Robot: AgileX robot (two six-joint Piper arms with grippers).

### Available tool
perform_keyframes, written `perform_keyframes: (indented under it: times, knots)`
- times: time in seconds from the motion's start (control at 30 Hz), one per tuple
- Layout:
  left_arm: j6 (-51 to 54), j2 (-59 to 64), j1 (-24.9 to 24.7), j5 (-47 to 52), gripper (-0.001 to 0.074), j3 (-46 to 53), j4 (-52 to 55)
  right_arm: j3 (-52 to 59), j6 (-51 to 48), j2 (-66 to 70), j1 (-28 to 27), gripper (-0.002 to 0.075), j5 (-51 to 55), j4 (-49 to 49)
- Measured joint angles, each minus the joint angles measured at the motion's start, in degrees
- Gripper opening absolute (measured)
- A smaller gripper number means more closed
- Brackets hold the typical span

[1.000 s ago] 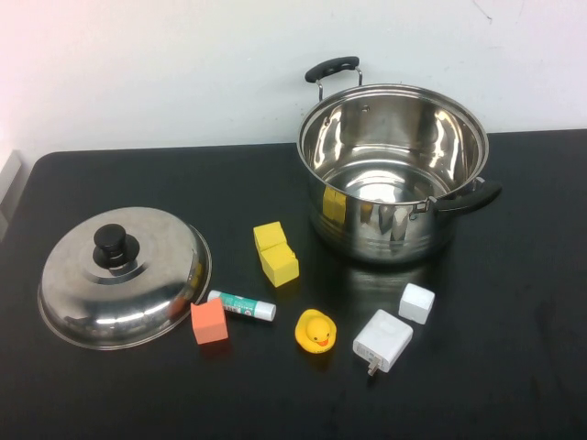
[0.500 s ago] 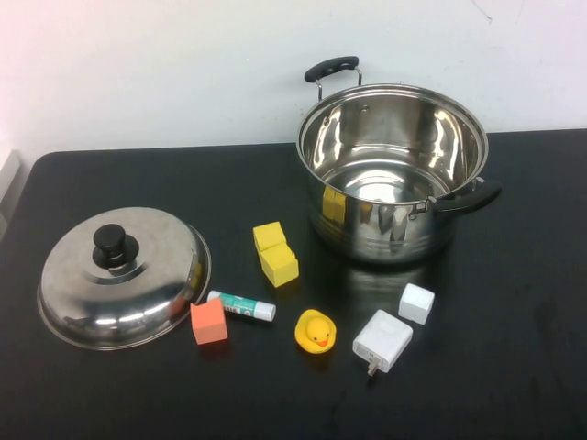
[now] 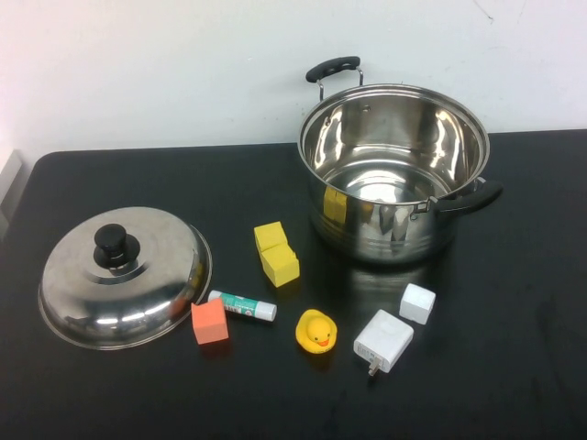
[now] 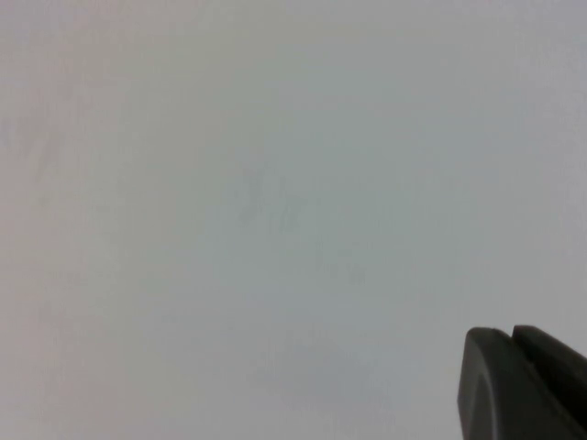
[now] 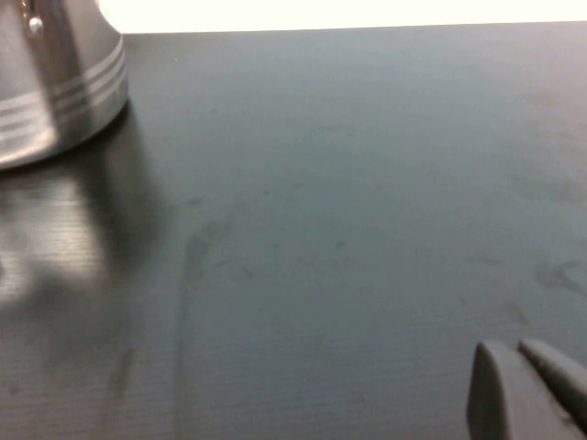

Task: Cover the pot

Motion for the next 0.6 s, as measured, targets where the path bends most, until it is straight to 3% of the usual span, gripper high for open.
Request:
perform_keyframes:
  times: [0.2, 0.37, 0.6]
  knots:
    - [0.11, 18.47, 0.0, -4.53, -0.0002, 0.0, 0.0, 0.0, 0.0, 0.0, 0.0, -0.0002, 0.0, 0.0]
    - [0.59, 34.43, 0.0, -14.77, -0.0001, 0.0, 0.82, 0.0, 0.0, 0.0, 0.0, -0.0002, 0.0, 0.0]
    - [-4.41, 48.11, 0.0, -23.28, -0.0001, 0.0, 20.2, 0.0, 0.0, 0.0, 0.0, -0.0002, 0.0, 0.0]
